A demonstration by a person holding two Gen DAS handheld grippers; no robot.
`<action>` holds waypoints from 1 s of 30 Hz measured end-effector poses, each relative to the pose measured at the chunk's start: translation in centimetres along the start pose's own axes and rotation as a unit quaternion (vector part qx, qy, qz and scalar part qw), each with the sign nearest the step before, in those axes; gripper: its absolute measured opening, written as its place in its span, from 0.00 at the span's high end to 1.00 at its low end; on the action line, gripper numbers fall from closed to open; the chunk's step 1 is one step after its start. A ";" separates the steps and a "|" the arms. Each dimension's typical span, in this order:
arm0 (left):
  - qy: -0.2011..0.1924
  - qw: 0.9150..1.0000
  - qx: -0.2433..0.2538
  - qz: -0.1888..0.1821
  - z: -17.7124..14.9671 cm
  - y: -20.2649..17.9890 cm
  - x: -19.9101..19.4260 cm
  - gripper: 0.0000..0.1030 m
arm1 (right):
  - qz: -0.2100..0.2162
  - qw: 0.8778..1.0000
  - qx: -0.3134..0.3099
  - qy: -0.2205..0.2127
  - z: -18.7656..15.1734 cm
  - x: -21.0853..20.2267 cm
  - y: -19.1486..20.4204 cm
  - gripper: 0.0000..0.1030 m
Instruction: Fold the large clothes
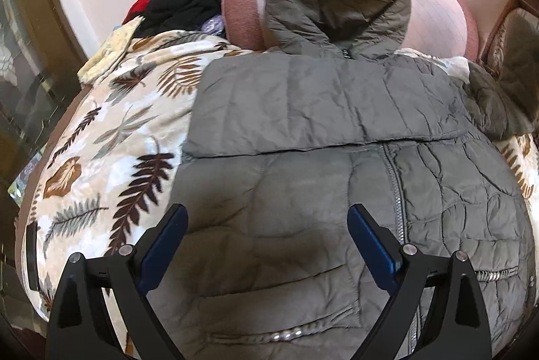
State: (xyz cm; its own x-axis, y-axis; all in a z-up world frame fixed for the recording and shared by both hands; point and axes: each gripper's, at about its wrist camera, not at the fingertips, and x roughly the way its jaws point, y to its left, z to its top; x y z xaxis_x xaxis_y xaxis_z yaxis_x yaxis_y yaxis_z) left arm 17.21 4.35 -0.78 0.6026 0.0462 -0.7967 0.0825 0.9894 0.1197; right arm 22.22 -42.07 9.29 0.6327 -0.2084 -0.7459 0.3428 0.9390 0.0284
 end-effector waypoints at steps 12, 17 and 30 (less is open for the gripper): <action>-0.008 0.999 -0.036 0.009 -0.5 5.0 -1.7 0.08 | 0.257 0.948 -0.188 0.007 -2.6 -5.8 30.4 0.12; -0.014 1.000 -0.026 0.004 0.3 5.5 -1.6 0.08 | 0.256 0.947 -0.191 0.021 -3.4 -5.2 30.6 0.12; 0.037 0.999 -0.032 -0.018 9.3 3.6 7.8 0.08 | 0.142 0.980 -0.100 0.097 -6.6 2.7 19.9 0.11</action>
State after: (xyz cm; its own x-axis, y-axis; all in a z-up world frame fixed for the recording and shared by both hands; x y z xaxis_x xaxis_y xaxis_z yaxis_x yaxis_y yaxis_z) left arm 29.57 6.99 -1.01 0.5405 0.0191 -0.8412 0.0509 0.9972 0.0553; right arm 26.15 -22.11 3.47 0.5319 0.1075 -0.8399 0.0162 0.9904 0.1371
